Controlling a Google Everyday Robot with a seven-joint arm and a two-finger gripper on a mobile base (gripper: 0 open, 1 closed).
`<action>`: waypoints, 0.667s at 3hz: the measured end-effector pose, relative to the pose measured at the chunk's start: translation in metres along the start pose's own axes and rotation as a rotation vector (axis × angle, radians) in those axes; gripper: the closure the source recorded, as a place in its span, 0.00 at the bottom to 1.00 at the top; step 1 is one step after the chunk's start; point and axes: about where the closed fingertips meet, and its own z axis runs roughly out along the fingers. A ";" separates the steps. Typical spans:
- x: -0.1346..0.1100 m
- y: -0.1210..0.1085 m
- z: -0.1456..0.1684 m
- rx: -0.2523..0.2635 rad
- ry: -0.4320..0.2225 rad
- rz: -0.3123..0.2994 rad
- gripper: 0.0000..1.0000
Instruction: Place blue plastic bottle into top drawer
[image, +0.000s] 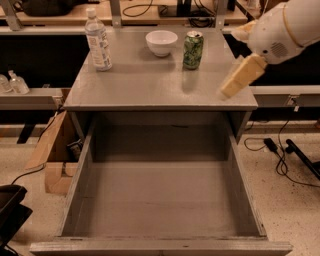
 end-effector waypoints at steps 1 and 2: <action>-0.037 -0.058 0.040 0.108 -0.306 0.035 0.00; -0.062 -0.095 0.057 0.189 -0.476 0.051 0.00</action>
Offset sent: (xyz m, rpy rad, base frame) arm 0.1558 0.0492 0.0502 0.5955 -0.4142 -0.0068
